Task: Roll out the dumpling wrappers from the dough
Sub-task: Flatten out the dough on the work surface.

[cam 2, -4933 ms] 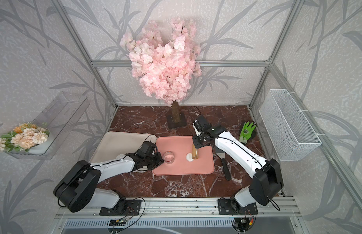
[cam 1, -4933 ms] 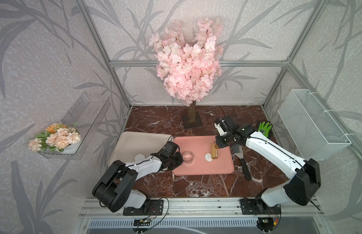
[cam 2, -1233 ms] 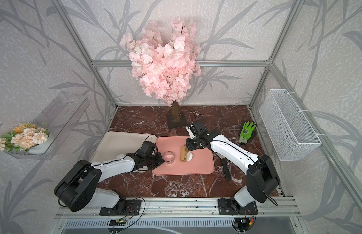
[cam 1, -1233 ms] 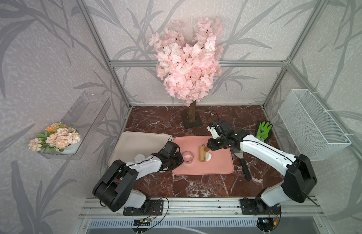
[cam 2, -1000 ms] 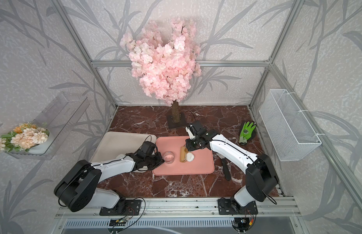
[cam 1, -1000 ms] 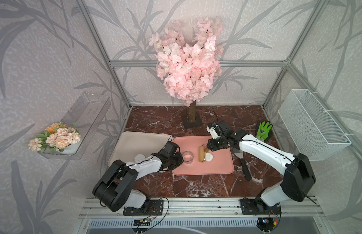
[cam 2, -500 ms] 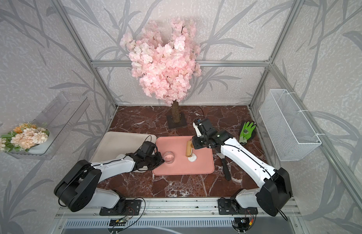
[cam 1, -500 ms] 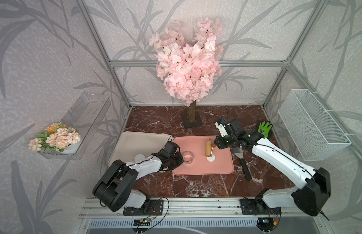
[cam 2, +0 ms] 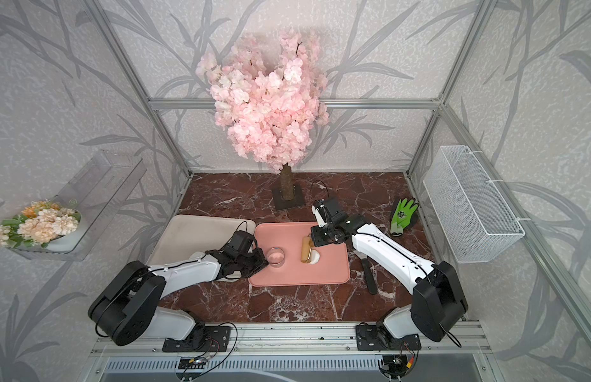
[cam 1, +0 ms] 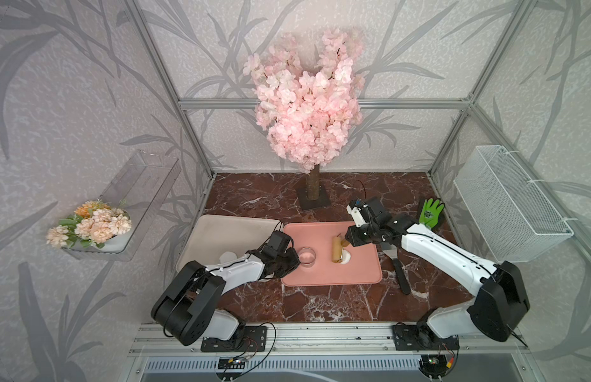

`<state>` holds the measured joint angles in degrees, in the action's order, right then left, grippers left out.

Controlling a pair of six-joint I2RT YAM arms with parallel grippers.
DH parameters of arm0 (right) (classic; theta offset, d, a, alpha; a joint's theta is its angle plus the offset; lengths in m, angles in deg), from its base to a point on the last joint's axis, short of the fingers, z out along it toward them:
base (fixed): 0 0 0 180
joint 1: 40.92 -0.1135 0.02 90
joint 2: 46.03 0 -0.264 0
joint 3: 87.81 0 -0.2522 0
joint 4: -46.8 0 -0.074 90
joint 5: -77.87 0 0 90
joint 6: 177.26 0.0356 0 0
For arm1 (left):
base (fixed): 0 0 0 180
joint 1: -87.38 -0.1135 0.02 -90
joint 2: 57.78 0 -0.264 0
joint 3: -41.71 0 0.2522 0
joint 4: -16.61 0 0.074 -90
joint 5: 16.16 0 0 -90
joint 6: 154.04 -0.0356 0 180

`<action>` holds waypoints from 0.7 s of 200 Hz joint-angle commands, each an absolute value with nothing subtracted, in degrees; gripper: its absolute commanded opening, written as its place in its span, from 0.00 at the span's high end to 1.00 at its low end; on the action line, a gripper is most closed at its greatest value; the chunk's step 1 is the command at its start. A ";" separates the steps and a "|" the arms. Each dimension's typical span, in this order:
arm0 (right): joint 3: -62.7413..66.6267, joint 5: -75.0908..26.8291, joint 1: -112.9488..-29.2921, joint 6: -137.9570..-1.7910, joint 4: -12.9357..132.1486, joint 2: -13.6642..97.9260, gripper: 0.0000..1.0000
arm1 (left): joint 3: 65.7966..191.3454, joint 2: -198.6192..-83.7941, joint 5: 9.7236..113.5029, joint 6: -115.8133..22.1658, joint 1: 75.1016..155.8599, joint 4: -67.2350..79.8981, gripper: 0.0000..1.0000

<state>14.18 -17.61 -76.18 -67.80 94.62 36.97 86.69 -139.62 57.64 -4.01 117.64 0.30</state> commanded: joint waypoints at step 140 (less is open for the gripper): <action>16.13 -11.78 -73.88 -69.75 99.54 28.45 1.00 | 85.00 -141.14 58.89 -4.10 117.70 -5.15 1.00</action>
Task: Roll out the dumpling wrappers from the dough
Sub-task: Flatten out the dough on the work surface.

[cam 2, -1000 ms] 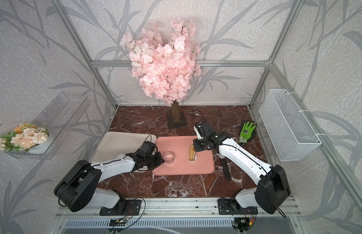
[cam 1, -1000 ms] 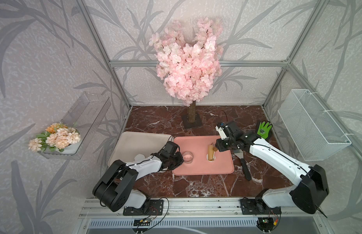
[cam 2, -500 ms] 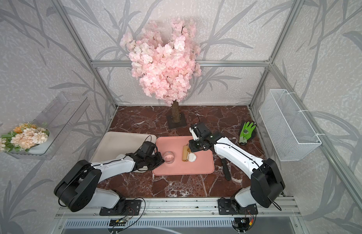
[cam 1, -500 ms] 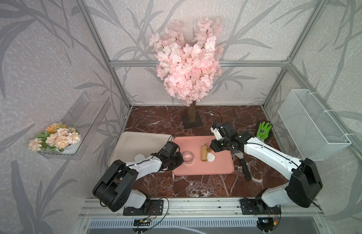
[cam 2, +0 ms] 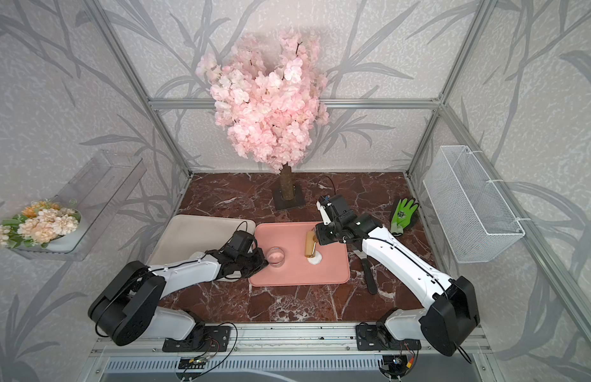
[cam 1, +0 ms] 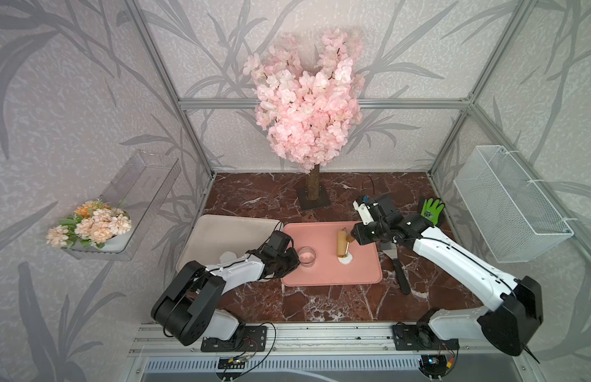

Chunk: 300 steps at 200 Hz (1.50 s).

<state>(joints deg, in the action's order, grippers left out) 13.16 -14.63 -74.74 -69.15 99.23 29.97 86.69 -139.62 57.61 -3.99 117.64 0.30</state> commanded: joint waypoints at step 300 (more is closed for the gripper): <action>16.41 -16.76 -73.40 -66.95 97.69 32.60 1.00 | 84.73 -141.62 59.06 -4.01 117.69 -4.62 1.00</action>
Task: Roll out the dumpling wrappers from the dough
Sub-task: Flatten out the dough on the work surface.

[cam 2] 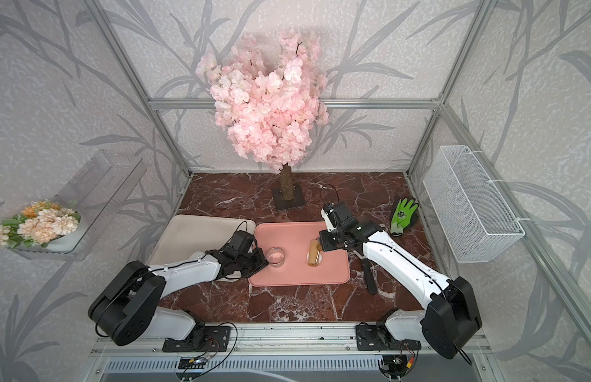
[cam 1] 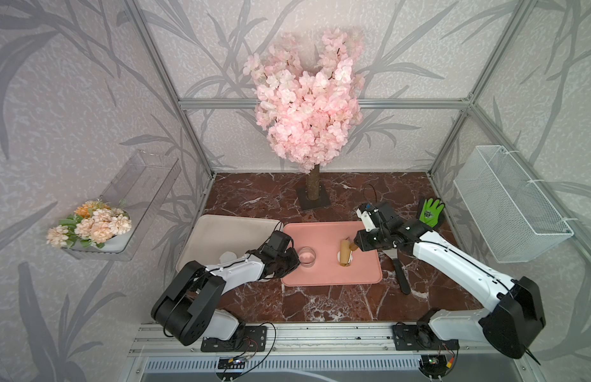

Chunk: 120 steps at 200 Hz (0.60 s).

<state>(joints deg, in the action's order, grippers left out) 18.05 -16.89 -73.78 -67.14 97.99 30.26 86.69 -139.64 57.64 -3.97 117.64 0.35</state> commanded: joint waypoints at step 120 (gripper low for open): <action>13.08 -18.66 -73.37 -66.40 96.40 35.18 1.00 | 84.65 -140.69 59.09 -3.84 117.64 -5.12 1.00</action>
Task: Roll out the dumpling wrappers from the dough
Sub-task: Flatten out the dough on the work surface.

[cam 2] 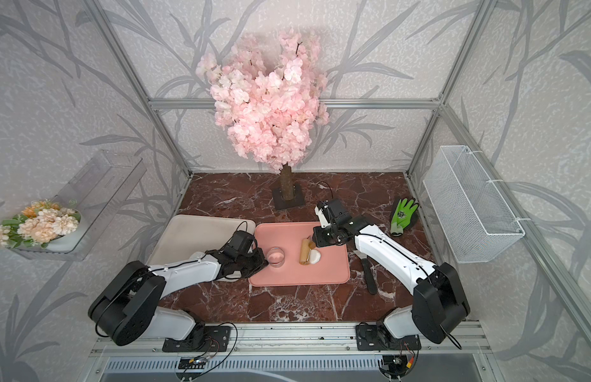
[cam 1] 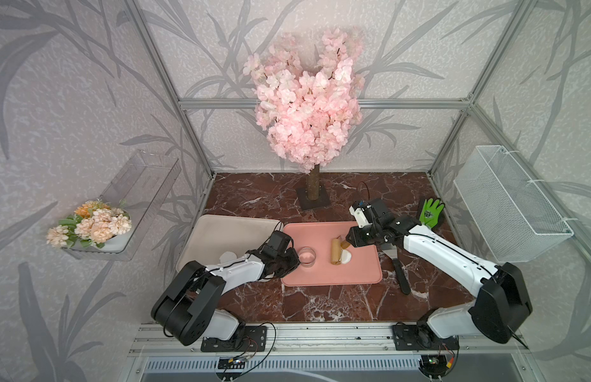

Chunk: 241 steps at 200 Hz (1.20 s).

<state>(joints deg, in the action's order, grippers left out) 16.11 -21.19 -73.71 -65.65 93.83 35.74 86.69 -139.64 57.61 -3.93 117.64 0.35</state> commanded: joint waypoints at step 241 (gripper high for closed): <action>18.46 -11.05 -72.34 -69.26 99.71 29.07 1.00 | 83.76 -138.57 60.32 -3.40 117.54 -6.55 1.00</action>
